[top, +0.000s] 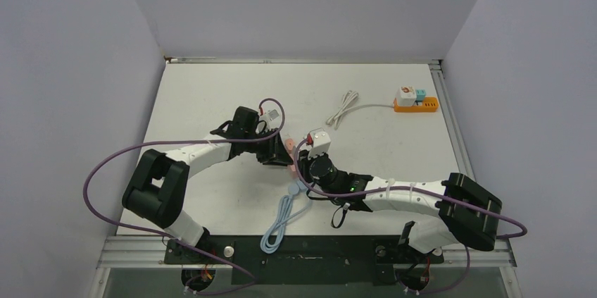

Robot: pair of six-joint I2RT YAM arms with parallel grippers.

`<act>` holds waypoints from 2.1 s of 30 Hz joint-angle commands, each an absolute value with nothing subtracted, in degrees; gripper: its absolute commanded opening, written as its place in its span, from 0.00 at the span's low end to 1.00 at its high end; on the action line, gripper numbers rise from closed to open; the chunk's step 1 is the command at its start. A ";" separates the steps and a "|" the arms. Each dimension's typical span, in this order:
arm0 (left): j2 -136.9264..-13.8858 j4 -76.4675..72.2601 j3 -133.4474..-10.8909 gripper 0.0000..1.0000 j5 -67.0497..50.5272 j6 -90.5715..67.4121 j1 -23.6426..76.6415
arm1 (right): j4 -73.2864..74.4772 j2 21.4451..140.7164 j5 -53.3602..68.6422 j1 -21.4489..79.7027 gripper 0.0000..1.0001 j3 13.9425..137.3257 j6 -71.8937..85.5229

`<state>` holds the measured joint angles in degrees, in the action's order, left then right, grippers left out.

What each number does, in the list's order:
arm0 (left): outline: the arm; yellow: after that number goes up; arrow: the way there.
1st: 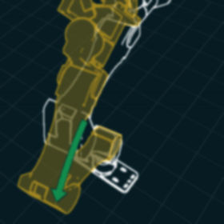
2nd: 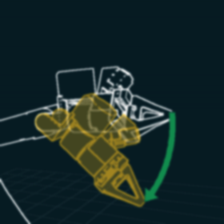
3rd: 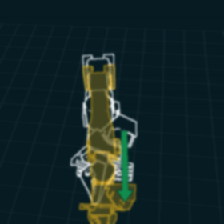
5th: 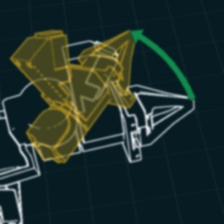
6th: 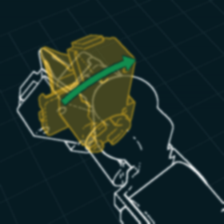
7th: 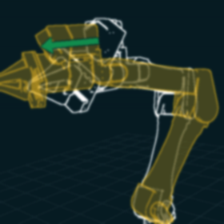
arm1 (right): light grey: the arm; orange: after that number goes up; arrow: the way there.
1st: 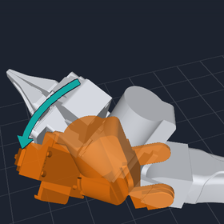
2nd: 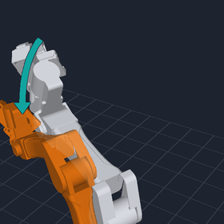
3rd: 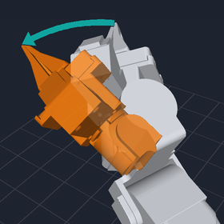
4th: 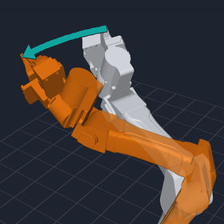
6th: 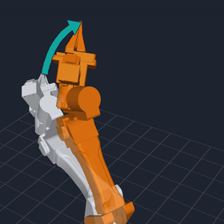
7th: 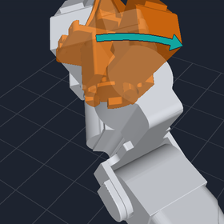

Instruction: Pull the plug off the socket

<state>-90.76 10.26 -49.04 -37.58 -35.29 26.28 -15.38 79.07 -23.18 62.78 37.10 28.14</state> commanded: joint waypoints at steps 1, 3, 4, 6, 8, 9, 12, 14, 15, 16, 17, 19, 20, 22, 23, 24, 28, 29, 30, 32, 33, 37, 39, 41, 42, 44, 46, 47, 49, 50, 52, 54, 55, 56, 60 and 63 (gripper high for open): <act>-94.92 13.60 -47.40 0.28 -28.04 -31.28 28.21 | -19.24 75.87 -25.26 63.97 0.05 36.45 26.89; -95.01 13.56 -47.44 0.28 -28.04 -31.12 28.29 | -19.14 75.79 -25.31 63.98 0.05 36.47 27.27; -95.09 13.65 -47.41 0.28 -27.96 -31.11 28.30 | -18.98 75.77 -25.33 63.98 0.05 36.47 27.74; -95.16 13.64 -47.41 0.28 -27.95 -31.15 28.39 | -18.55 75.72 -25.79 63.75 0.05 36.53 28.69; -95.25 13.73 -47.49 0.28 -27.87 -31.05 28.48 | -18.00 75.59 -26.12 63.29 0.05 36.41 29.70; -95.27 13.78 -47.54 0.28 -27.86 -31.09 28.54 | -17.86 75.52 -26.08 62.85 0.05 36.25 30.30; -95.27 13.86 -47.61 0.28 -27.77 -30.95 28.56 | -17.43 74.83 -25.94 61.53 0.05 35.64 31.82; -95.27 13.99 -47.62 0.28 -27.62 -30.91 28.56 | -17.15 74.29 -26.07 60.62 0.05 35.16 32.74; -95.22 14.01 -47.63 0.28 -27.58 -30.89 28.56 | -17.10 74.05 -25.95 60.18 0.05 34.98 33.12; -95.27 14.00 -47.64 0.28 -27.52 -30.85 28.56 | -17.07 73.84 -25.95 59.81 0.05 34.80 33.41; -95.27 14.04 -47.64 0.28 -27.55 -30.87 28.56 | -16.93 73.71 -26.03 59.57 0.05 34.67 33.66; -95.27 14.12 -47.70 0.28 -27.55 -30.79 28.61 | -16.66 73.42 -26.40 59.48 0.05 34.65 33.72; -95.27 14.15 -47.72 0.28 -27.53 -30.82 28.65 | -16.51 73.39 -26.49 59.46 0.05 34.63 33.82; -95.29 14.13 -47.68 0.28 -27.44 -30.81 28.66 | -16.35 73.29 -26.78 59.46 0.05 34.63 34.04; -95.35 14.22 -47.70 0.28 -27.42 -30.69 28.65 | -16.33 73.19 -26.92 59.49 0.05 34.63 34.09; -95.36 14.19 -47.70 0.28 -27.47 -30.73 28.65 | -16.35 73.06 -27.08 59.50 0.05 34.59 33.91; -95.42 14.30 -47.80 0.28 -27.27 -30.64 28.74 | -16.64 72.62 -28.15 60.23 0.05 34.65 32.78; -95.48 14.28 -47.77 0.28 -27.25 -30.63 28.74 | -16.81 72.48 -28.25 60.45 0.05 34.55 32.50; -95.53 14.32 -47.81 0.28 -27.25 -30.66 28.74 | -16.99 72.51 -28.34 60.64 0.05 34.59 32.31; -95.66 14.25 -47.81 0.28 -27.25 -30.64 28.74 | -17.18 72.49 -28.31 60.96 0.05 34.62 31.89; -95.75 14.25 -47.93 0.28 -27.38 -30.63 28.81 | -17.29 72.45 -28.31 61.14 0.05 34.65 31.64; -95.93 14.45 -48.16 0.28 -27.51 -30.36 29.17 | -17.64 72.82 -28.60 62.23 0.05 34.97 30.34; -95.89 14.50 -48.16 0.28 -27.48 -30.31 29.18 | -17.66 73.19 -29.15 62.84 0.05 35.26 29.69; -95.89 14.48 -48.25 0.28 -27.43 -30.30 29.21 | -17.58 73.53 -29.97 63.65 0.05 35.70 29.02; -95.93 14.58 -48.21 0.28 -27.38 -30.23 29.26 | -17.50 73.70 -30.42 64.12 0.05 35.95 28.70; -95.89 14.58 -48.25 0.28 -27.42 -30.22 29.27 | -17.45 74.13 -31.59 65.13 0.05 36.28 28.02; -95.97 14.55 -48.25 0.28 -27.44 -30.17 29.27 | -17.33 74.47 -32.79 66.10 0.05 36.66 27.40; -95.98 14.58 -48.25 0.28 -27.48 -30.23 29.27 | -17.25 74.62 -33.31 66.47 0.05 36.84 27.20; -95.98 14.54 -48.25 0.28 -27.49 -30.23 29.27 | -17.10 74.86 -33.99 66.99 0.05 37.00 26.91; -95.98 14.57 -48.25 0.28 -27.47 -30.16 29.27 | -17.06 74.91 -34.06 67.05 0.05 37.06 27.08; -95.98 14.59 -48.26 0.28 -27.44 -30.20 29.27 | -16.82 74.83 -34.19 67.05 0.05 37.01 27.58; -96.02 14.59 -48.30 0.28 -27.42 -30.21 29.27 | -16.62 74.66 -34.41 67.01 0.05 37.00 28.05; -96.06 14.62 -48.26 0.28 -27.42 -30.17 29.27 | -16.55 74.53 -34.59 66.92 0.05 36.93 28.20; -96.06 14.67 -48.33 0.28 -27.32 -30.16 29.27 | -16.46 74.37 -34.96 66.97 0.05 36.92 28.39; -96.20 14.77 -48.32 0.28 -27.27 -30.11 29.35 | -15.94 73.79 -35.16 66.15 0.05 36.42 29.96; -96.24 14.91 -48.34 0.28 -27.16 -30.08 29.36 | -15.58 73.18 -33.87 64.42 0.05 35.77 31.68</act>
<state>-92.82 7.03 -50.52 -37.32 -34.72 29.17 -14.17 76.05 -32.12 65.56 34.65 29.98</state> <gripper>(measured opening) 0.284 0.230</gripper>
